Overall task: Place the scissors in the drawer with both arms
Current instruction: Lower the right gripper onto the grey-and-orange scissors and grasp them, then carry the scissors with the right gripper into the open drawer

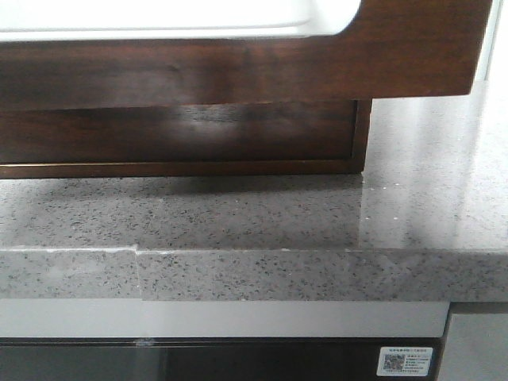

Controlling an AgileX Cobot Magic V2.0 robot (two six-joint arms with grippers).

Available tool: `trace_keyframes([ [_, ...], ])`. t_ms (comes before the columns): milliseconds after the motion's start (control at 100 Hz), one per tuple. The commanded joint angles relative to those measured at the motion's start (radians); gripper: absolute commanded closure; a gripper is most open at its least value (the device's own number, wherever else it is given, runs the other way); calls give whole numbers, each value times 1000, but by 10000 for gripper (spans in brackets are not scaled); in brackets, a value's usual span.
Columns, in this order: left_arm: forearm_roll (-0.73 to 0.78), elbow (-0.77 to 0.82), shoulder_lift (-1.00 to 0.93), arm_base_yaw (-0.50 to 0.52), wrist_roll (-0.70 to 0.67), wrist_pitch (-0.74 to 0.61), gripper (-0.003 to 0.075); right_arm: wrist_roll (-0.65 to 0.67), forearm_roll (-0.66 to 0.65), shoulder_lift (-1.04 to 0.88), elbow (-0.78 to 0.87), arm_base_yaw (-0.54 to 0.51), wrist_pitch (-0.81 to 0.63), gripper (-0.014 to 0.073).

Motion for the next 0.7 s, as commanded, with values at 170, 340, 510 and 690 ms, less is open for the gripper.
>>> trace_keyframes([
  [170, -27, -24, 11, -6, -13, -75, 387, -36, 15, -15, -55, -6, 26, 327],
  [340, -27, -24, 11, -6, -13, -75, 387, -37, 15, -7, -55, -6, 39, 448],
  [510, -27, -24, 11, -6, -13, -75, 387, -39, 15, -7, -55, -6, 50, 555],
  [690, -27, -24, 11, -6, -13, -75, 387, -61, 15, -7, -55, -6, 55, 631],
])
